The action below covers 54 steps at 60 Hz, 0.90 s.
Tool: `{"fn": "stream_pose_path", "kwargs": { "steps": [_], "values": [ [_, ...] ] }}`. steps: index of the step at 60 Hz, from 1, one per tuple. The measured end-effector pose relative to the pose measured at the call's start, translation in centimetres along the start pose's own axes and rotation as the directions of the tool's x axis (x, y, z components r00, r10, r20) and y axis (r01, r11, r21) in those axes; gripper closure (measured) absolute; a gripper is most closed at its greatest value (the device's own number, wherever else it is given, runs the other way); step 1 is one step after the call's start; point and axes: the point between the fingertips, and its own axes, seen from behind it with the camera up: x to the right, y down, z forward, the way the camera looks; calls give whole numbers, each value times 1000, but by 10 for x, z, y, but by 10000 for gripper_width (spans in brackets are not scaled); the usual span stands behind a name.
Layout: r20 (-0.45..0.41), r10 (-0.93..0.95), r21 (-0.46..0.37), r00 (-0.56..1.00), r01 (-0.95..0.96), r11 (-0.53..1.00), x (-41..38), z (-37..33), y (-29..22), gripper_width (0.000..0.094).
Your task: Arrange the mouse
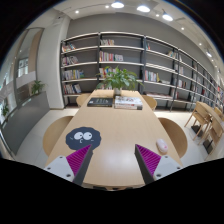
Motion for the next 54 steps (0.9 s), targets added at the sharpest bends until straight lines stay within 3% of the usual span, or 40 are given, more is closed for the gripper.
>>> {"fn": "stream_pose_path", "kwargs": {
  "steps": [14,33,40,54],
  "values": [
    [-9,6,-96,1000,-7,995,47,22,60,76],
    [-177,28,-288,984,-79,954,227,72,153,88],
    [-194,30,-313,981,-91,945,272,105,157,94],
    [-124,13,-300,992,-50,953,291,189,126,94]
  ]
}}
